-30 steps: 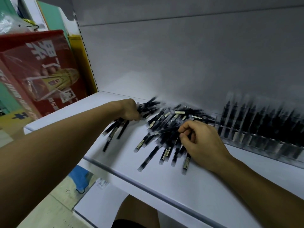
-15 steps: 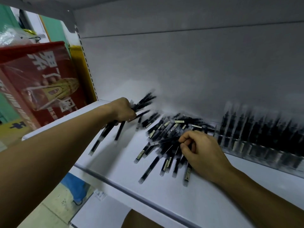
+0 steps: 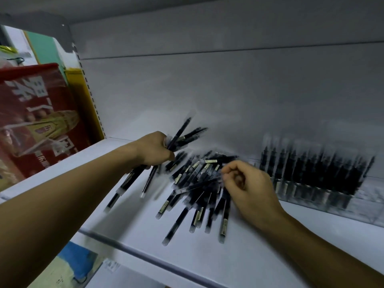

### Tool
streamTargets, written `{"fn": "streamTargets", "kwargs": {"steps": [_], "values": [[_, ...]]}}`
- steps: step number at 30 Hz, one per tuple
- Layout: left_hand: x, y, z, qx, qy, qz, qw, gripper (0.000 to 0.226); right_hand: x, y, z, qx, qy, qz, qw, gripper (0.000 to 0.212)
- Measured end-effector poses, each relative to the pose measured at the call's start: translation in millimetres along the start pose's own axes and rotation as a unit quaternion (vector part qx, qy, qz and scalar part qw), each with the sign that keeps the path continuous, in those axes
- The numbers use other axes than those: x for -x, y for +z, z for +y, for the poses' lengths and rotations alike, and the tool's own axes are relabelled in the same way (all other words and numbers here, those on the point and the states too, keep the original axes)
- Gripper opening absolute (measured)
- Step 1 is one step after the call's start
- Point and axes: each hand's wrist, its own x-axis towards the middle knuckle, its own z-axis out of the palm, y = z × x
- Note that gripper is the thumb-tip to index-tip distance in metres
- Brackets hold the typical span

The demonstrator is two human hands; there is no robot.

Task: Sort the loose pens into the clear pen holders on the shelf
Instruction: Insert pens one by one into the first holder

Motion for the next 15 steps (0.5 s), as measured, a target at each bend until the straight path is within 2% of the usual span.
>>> {"fn": "streamTargets", "kwargs": {"steps": [4,8,12,15], "values": [[11,1,31,-0.065,0.087,-0.009,0.994,0.026,-16,-22,-21,-0.167,0.049,0.078,0.982,0.009],[29,9,65,-0.070,0.160,-0.035,0.984,0.016,-32,-48,-45,-0.286,0.109,0.064,0.950,0.029],[33,23,94,-0.032,0.215,-0.065,0.974,0.014,-35,-77,-56,-0.293,0.130,0.097,0.942,0.013],[30,36,112,-0.028,0.245,-0.082,0.966,0.015,-31,-103,-56,-0.279,0.144,0.119,0.942,0.016]]}}
